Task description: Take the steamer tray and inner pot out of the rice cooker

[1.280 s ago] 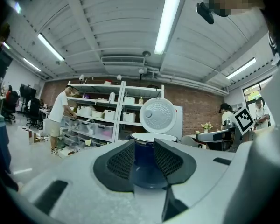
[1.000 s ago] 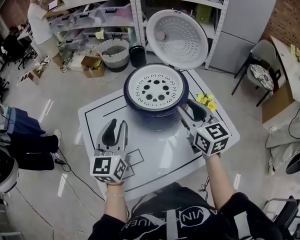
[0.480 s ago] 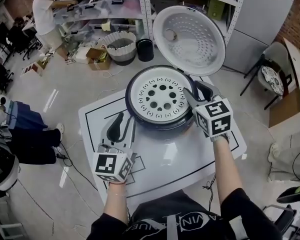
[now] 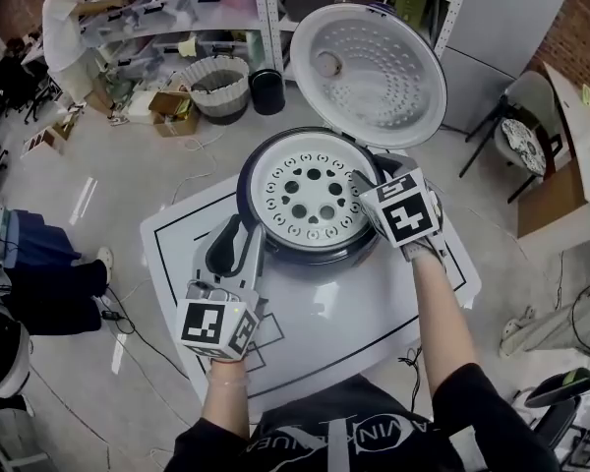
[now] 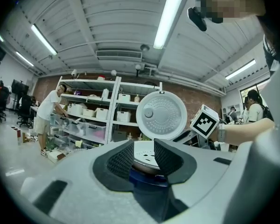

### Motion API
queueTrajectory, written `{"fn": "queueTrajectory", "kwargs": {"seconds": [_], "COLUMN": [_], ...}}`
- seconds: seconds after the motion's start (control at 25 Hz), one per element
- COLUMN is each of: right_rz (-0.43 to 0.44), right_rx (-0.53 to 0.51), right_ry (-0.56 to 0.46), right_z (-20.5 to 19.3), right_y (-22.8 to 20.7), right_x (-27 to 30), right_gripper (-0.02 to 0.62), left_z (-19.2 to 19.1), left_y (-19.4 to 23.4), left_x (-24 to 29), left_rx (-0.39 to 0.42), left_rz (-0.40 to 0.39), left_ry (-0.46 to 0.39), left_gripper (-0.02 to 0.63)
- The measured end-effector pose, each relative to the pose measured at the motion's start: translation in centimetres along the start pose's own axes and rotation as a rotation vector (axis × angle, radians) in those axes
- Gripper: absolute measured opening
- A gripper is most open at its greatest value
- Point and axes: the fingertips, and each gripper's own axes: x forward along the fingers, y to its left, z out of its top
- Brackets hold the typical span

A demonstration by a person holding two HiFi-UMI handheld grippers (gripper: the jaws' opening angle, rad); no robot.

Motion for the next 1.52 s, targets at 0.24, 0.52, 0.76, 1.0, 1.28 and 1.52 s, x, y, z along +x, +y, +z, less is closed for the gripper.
{"fn": "queueTrajectory", "kwargs": {"seconds": [0.24, 0.52, 0.76, 1.0, 1.28, 1.52], "right_rz": [-0.008, -0.050, -0.082, -0.109, -0.086, -0.088], "right_rx": [0.019, -0.080, -0.129, -0.110, 0.018, 0.073], "right_ry": [-0.036, -0.030, 0.006, -0.101, -0.307, -0.444], "right_z": [0.2, 0.9, 1.3, 3.0, 5.1, 6.4], "right_y": [-0.4, -0.8, -0.7, -0.8, -1.3, -1.5], "right_x": [-0.3, 0.2, 0.4, -1.0, -3.4, -5.8], "right_gripper": [0.118, 0.101, 0.095, 0.069, 0.058, 0.057], "left_z": [0.0, 0.0, -0.1, -0.6, -0.2, 0.3], "left_y": [0.3, 1.0, 1.5, 1.7, 1.9, 2.3], "left_x": [0.3, 0.6, 0.3, 0.2, 1.5, 2.0], "left_rx": [-0.004, -0.011, -0.024, -0.033, -0.043, -0.039], "left_rz": [-0.007, -0.002, -0.001, -0.001, -0.011, -0.014], "left_ry": [-0.006, -0.004, -0.002, 0.000, 0.009, 0.008], "left_gripper": [0.117, 0.117, 0.117, 0.117, 0.118, 0.120]}}
